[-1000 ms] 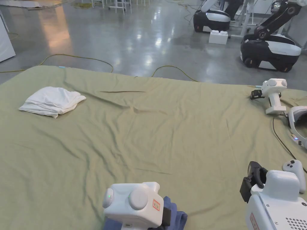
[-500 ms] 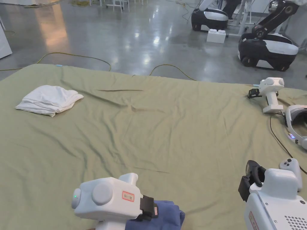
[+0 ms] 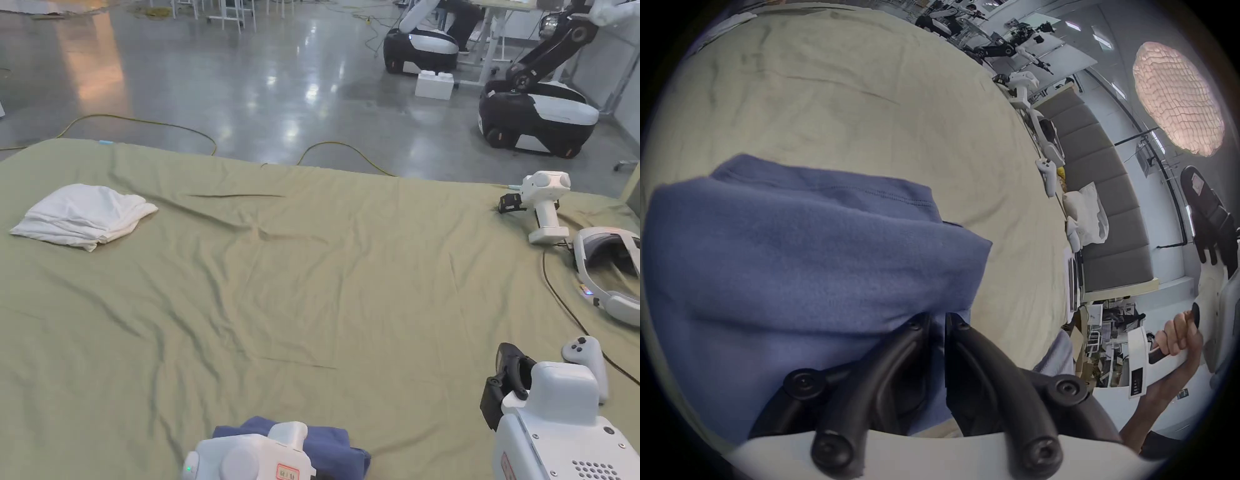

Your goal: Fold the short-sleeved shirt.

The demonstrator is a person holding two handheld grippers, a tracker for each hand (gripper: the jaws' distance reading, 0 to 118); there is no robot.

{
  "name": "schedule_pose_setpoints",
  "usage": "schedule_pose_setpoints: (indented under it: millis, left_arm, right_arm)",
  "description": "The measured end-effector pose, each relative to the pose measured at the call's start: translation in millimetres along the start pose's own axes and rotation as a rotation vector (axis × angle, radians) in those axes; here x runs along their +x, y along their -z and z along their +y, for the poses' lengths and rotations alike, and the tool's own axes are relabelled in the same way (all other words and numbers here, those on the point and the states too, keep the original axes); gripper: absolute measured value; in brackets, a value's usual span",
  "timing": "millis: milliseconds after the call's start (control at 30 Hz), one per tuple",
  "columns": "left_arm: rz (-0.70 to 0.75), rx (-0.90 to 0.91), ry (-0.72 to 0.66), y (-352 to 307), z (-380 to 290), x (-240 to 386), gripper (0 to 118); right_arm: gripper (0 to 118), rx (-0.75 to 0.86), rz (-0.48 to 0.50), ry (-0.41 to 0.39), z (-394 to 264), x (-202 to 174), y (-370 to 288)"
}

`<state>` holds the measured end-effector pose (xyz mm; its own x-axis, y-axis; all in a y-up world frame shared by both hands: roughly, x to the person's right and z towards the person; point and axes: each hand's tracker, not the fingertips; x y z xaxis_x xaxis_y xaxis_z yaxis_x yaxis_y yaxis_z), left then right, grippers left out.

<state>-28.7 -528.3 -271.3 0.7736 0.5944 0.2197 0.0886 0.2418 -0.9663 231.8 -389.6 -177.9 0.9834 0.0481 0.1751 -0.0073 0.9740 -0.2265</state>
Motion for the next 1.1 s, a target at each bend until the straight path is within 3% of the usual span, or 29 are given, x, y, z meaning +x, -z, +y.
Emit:
schedule_pose_setpoints:
  millis: [200,367,600,933,1100]
  left_arm:
    - [0.050,0.282,0.135,-76.2,25.8,17.0,12]
    - [0.248,0.704,0.340,-136.9,33.5,37.2,12]
    - [0.502,1.202,0.453,-180.1,23.3,49.5,12]
    - [0.573,1.172,0.398,-197.5,30.2,31.2,12]
    - [0.555,1.106,0.365,-202.7,17.4,8.4,12]
  right_arm:
    - [0,0.056,-0.021,0.020,15.4,-8.5,2.5]
    - [0,0.116,-0.032,0.032,31.5,-19.2,7.9]
    - [0,0.168,-0.046,0.047,50.1,-29.7,13.3]
    - [0,0.171,-0.063,0.034,47.0,-28.1,10.9]
    - [0,0.007,0.003,0.030,4.8,-49.0,-3.4]
